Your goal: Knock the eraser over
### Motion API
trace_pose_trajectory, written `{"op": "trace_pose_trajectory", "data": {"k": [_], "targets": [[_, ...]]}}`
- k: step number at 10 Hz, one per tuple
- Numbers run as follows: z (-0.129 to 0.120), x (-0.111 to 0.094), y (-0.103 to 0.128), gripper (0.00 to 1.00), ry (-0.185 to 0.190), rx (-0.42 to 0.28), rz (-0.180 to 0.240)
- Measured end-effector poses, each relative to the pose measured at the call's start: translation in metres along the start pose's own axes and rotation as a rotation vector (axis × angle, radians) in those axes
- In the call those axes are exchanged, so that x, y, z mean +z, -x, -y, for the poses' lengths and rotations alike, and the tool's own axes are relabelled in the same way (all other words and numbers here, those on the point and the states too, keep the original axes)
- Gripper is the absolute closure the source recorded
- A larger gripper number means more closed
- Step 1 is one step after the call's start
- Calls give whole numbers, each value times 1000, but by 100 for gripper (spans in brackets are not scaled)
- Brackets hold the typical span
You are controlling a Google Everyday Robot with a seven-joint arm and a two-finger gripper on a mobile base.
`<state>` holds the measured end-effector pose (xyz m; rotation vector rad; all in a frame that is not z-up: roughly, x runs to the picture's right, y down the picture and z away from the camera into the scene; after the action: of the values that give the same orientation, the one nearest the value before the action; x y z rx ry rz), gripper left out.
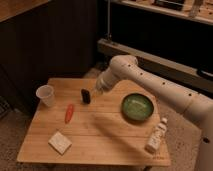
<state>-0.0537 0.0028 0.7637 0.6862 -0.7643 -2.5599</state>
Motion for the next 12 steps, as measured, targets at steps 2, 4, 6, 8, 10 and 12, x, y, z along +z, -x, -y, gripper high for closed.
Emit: {"op": "trace_pose_trajectory", "data": {"k": [2, 4, 6, 8, 10, 12], "targets": [[-40, 0, 1, 100, 108, 17, -19], [-70, 6, -3, 100, 205, 25, -45], [-86, 16, -13, 100, 251, 15, -60], [-106, 31, -22, 100, 266, 16, -74], [-122, 42, -25, 100, 264, 18, -95], [-136, 61, -21, 100, 249, 36, -101]]}}
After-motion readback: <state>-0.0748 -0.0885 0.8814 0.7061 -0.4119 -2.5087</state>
